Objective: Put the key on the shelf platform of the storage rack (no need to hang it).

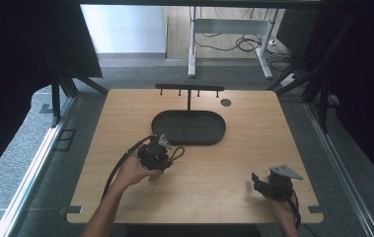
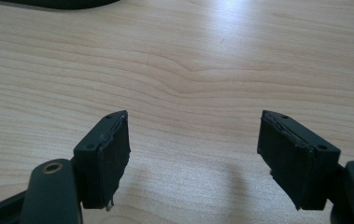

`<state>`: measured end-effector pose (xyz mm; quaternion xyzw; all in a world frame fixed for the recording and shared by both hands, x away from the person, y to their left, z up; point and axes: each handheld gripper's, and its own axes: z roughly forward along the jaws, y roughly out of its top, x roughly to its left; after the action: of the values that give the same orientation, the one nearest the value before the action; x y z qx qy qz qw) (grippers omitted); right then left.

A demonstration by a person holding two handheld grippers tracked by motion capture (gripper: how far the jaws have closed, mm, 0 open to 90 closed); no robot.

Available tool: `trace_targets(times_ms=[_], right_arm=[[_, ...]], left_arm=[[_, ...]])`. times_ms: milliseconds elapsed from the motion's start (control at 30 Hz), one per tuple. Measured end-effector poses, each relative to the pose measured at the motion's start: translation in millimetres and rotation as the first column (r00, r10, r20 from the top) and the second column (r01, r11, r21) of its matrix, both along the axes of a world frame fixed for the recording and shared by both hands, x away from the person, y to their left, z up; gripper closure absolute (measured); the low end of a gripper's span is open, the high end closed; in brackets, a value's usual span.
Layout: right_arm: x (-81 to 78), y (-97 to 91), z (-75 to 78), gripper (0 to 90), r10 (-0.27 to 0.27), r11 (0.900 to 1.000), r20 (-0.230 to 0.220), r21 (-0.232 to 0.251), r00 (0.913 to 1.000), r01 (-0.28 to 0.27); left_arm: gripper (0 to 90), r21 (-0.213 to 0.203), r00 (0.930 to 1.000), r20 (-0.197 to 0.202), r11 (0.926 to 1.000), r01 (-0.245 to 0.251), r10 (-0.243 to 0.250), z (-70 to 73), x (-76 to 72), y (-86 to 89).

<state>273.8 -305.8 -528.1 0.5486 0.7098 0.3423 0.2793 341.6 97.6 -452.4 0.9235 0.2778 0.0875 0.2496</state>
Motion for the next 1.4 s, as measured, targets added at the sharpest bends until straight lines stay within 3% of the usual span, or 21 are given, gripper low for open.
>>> trace_targets(times_ms=[733,867,1133,1400], right_arm=[[0.3,-0.7,-0.2,25.5,0.013,0.9999,-0.011,0.003,0.9999,-0.013],[0.6,-0.9,-0.6,25.5,0.016,0.9999,-0.012,0.002,0.9998,-0.016],[1.3,-1.2,-2.0,25.5,0.022,0.9998,-0.02,0.005,0.9996,-0.022],[1.3,0.6,-2.2,25.5,0.024,0.9997,-0.023,0.003,0.9994,-0.024]], left_arm=[[67.1,-0.045,0.9989,0.034,0.9984,0.034,-0.033,37.5,12.4,-5.0],[67.2,-0.075,0.999,0.038,0.9968,0.025,-0.022,45.8,17.8,-1.7],[67.1,-0.079,0.9985,0.051,0.9966,0.024,-0.02,56.0,24.4,-2.0],[67.2,-0.072,0.998,0.056,0.9968,0.034,-0.03,63.1,29.0,-13.8]])
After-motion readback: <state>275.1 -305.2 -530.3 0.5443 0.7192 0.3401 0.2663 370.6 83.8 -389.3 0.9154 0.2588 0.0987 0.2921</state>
